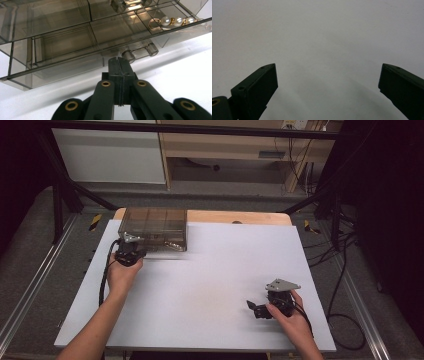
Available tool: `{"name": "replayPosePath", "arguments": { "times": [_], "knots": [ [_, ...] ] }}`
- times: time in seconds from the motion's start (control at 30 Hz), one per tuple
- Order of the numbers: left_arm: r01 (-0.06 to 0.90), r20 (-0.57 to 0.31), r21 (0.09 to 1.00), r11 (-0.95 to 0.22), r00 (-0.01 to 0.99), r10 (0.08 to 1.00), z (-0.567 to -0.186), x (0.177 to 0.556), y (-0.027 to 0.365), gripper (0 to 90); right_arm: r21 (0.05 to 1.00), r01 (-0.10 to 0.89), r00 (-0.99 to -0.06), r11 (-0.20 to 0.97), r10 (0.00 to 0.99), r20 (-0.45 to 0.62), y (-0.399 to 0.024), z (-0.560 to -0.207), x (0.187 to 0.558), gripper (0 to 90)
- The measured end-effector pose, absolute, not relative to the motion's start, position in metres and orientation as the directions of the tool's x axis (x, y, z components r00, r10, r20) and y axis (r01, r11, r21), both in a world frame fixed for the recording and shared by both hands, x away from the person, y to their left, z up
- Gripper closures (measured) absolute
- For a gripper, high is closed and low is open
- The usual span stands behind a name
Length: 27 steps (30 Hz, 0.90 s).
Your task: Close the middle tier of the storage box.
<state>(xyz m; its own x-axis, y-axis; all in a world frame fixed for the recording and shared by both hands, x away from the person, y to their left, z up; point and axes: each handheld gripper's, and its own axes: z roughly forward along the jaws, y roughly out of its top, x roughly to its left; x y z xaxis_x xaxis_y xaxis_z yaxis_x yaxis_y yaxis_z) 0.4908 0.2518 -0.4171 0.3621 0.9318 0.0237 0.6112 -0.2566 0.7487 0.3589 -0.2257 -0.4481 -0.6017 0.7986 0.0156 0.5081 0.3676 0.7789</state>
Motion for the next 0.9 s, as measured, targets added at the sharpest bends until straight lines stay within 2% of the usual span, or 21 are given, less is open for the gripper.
{"name": "replayPosePath", "arguments": {
  "times": [0.9],
  "knots": [
    [0.613, 0.035, 0.747, -0.256, 0.349, 0.936, -0.411, 0.509, 0.254, 90.0, 0.769, 0.503, -0.612, 0.395, 0.791, -0.005, -0.225, -0.448, 0.359, 2.7]
  ]
}}
